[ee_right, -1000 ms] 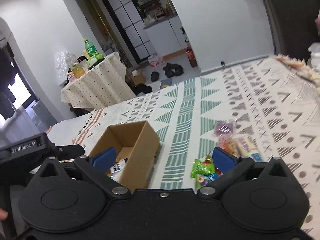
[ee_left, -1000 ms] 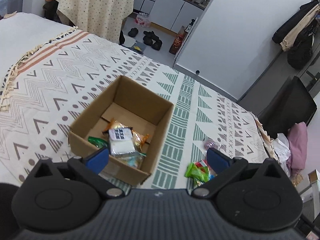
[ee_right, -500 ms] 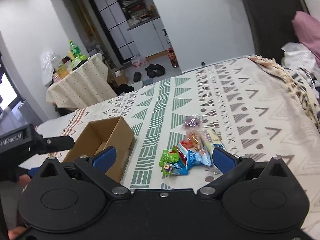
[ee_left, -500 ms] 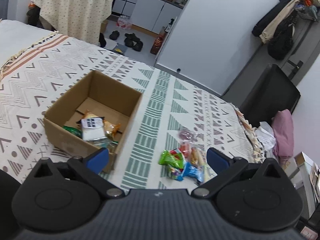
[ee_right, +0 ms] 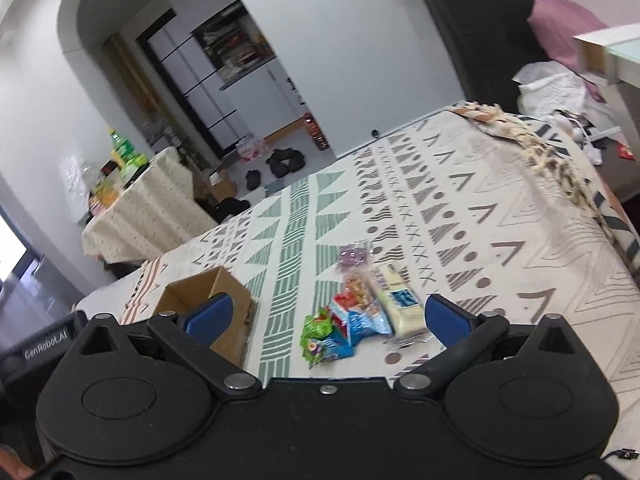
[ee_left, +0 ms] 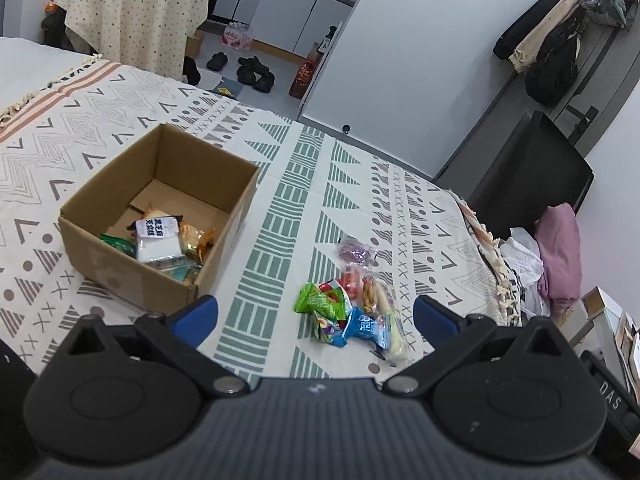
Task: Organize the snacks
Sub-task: 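Move both grippers back toward the remaining snack pile, then grasp blue-green candy pack with left gripper while right gripper grasps white rice-cake pack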
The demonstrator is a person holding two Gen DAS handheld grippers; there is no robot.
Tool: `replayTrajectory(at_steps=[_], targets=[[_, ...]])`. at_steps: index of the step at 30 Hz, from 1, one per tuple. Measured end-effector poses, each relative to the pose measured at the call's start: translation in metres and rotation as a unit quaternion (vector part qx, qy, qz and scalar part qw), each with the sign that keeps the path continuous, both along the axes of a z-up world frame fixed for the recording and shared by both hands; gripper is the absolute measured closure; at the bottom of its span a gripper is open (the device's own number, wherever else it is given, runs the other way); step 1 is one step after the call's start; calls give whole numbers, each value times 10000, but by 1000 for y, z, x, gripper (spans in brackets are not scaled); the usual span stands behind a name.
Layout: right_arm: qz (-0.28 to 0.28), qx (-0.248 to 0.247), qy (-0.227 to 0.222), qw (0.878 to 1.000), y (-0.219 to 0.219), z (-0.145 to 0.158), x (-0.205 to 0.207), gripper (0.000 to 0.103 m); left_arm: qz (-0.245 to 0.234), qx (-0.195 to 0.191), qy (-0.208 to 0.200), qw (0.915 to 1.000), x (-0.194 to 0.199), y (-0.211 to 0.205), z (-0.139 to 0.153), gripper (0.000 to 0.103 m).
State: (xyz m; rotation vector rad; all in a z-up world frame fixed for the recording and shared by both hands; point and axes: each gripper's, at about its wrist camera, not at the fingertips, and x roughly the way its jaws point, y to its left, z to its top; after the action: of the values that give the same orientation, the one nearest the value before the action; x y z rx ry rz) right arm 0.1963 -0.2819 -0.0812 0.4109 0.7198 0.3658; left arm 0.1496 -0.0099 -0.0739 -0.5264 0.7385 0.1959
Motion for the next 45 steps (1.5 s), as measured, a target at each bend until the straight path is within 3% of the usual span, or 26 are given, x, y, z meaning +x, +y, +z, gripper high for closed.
replayTrajectory(at_steps=[12, 20, 24, 26, 30, 40, 45], targets=[[-429, 39, 548, 9976, -9, -21, 17, 0, 62, -66, 430, 9990, 25, -4, -31, 0], [-822, 299, 1000, 9911, -18, -42, 32, 2, 128, -239, 1059, 9940, 47, -7, -69, 0], [-997, 536, 1268, 9854, -21, -57, 44, 12, 158, -306, 1195, 9922, 57, -7, -86, 0], [-989, 509, 1361, 9844, -19, -64, 50, 19, 97, -472, 1130, 9924, 62, -7, -93, 0], [-1017, 313, 1489, 9831, -14, -74, 65, 26, 146, -431, 1134, 9925, 73, -9, -104, 3], [-1020, 233, 1862, 9769, -5, -101, 92, 36, 254, -919, 1181, 9884, 101, -10, -135, 39], [-983, 44, 1876, 9773, 6, -109, 115, 41, 176, -1097, 1243, 9860, 113, -14, -147, 47]])
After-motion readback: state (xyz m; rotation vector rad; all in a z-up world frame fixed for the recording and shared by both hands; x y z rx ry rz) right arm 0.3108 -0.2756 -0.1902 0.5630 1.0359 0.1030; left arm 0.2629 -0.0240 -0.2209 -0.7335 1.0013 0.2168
